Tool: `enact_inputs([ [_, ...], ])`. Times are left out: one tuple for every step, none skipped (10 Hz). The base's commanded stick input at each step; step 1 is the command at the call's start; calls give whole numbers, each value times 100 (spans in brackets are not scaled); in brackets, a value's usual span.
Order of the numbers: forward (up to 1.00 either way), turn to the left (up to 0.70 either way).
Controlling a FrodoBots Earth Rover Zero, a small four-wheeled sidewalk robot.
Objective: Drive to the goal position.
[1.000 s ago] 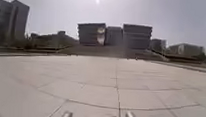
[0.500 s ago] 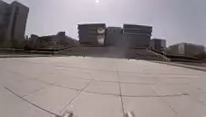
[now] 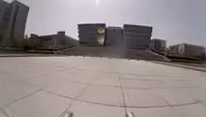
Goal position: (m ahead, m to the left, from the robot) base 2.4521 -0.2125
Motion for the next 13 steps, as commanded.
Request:
enact_inputs([
  [70, 1],
  [70, 1],
  [70, 1],
  [70, 1],
  [70, 1],
  [70, 1],
  [70, 1],
  [70, 1],
  [70, 1],
  [70, 1],
  [70, 1],
  [70, 1],
  [70, 1],
])
